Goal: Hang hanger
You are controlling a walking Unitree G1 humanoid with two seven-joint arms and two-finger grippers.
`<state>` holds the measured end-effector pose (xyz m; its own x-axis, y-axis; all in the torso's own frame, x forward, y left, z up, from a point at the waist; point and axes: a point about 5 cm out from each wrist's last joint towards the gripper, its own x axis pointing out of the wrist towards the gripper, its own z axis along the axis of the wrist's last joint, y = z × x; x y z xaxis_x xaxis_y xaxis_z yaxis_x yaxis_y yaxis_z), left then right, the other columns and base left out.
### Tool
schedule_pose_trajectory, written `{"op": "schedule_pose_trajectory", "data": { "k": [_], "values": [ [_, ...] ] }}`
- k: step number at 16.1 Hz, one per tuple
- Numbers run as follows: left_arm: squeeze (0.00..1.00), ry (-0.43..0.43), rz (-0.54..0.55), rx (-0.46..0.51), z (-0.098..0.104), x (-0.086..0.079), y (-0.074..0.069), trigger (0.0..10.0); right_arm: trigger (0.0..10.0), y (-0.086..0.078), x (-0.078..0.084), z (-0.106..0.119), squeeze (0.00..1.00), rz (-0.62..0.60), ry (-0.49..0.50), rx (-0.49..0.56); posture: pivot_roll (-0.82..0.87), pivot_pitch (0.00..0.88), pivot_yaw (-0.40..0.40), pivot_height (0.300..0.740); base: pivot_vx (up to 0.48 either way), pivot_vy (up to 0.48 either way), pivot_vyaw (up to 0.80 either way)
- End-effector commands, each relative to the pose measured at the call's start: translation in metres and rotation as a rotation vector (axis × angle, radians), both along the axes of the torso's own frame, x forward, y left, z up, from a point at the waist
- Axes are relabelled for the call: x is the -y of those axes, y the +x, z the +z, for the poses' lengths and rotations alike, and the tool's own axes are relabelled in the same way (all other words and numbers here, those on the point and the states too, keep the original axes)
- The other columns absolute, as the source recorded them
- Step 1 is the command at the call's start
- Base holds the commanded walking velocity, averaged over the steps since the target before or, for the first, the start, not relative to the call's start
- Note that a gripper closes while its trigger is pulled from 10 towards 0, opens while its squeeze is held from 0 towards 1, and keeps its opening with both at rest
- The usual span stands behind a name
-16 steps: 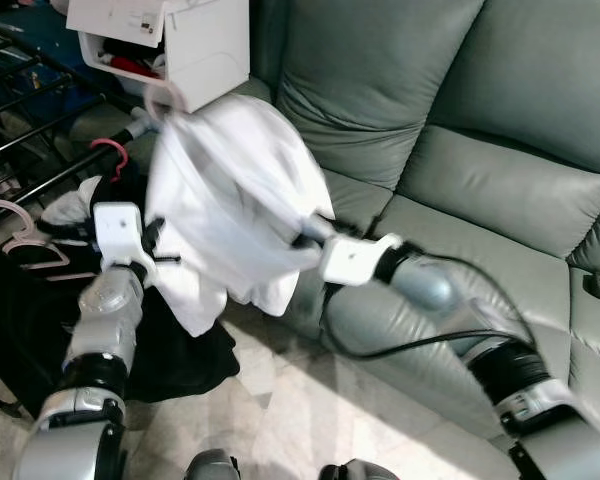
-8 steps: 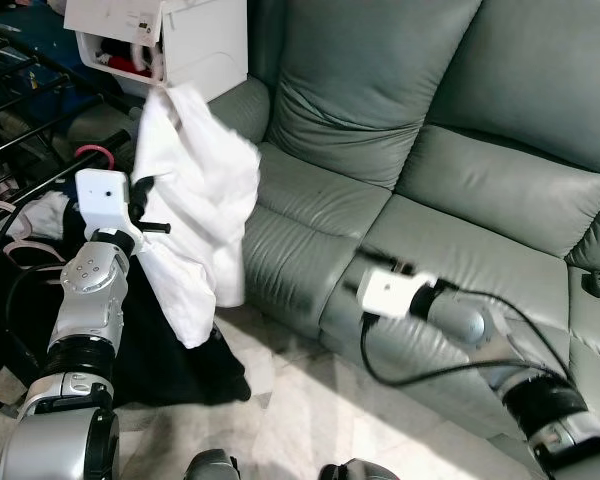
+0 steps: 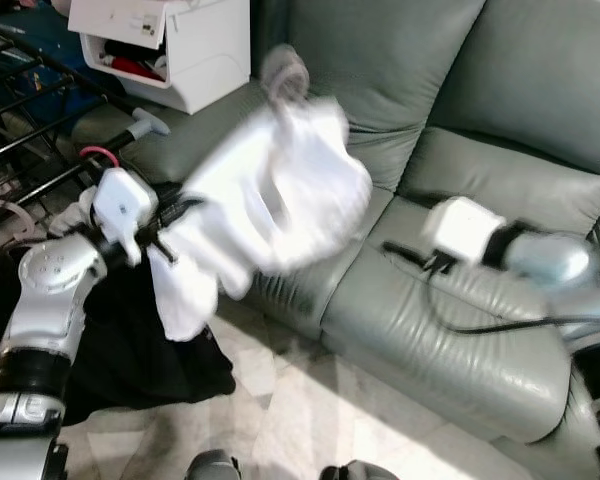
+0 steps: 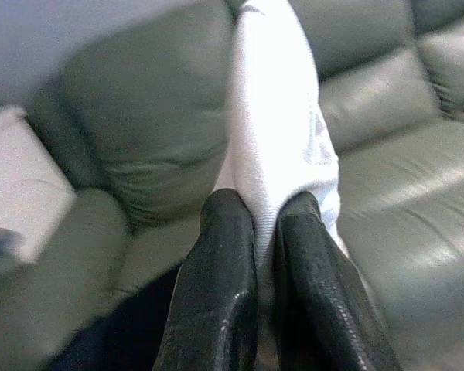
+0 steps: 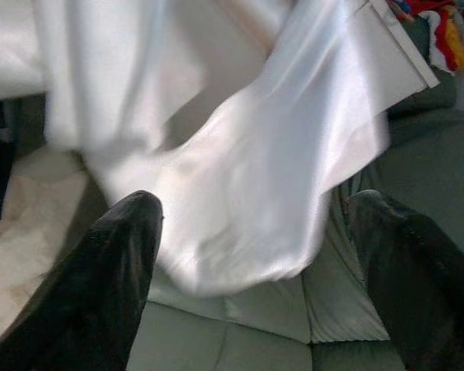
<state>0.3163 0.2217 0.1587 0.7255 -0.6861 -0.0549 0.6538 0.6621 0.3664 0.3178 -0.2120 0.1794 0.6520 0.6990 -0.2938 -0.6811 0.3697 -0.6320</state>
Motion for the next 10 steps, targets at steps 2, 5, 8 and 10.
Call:
{"op": "schedule_pose_trajectory", "data": {
  "k": [2,5,8,10],
  "values": [
    [0.00,0.049,-0.127,-0.056,-0.003,0.005,-0.011,0.0,10.0,-0.009,0.011,0.003,1.00,0.066,-0.029,-0.147,-0.03,0.000,-0.028,0.740,0.000,0.000,0.00],
    [0.00,0.098,-0.252,-0.161,-0.018,0.010,-0.026,0.0,10.0,-0.018,0.024,0.003,1.00,0.098,-0.086,-0.252,-0.04,0.000,-0.027,0.740,0.000,0.000,0.00],
    [0.00,0.105,-0.390,-0.248,-0.030,0.022,-0.042,0.0,10.0,-0.019,0.044,0.004,1.00,0.093,-0.112,-0.372,-0.04,0.000,-0.026,0.740,0.000,0.000,0.00],
    [0.00,0.103,-0.421,-0.258,-0.032,0.026,-0.046,0.0,10.0,-0.018,0.048,0.001,1.00,0.090,-0.079,-0.424,-0.04,0.000,-0.028,0.740,0.000,0.000,0.00]
  ]
}}
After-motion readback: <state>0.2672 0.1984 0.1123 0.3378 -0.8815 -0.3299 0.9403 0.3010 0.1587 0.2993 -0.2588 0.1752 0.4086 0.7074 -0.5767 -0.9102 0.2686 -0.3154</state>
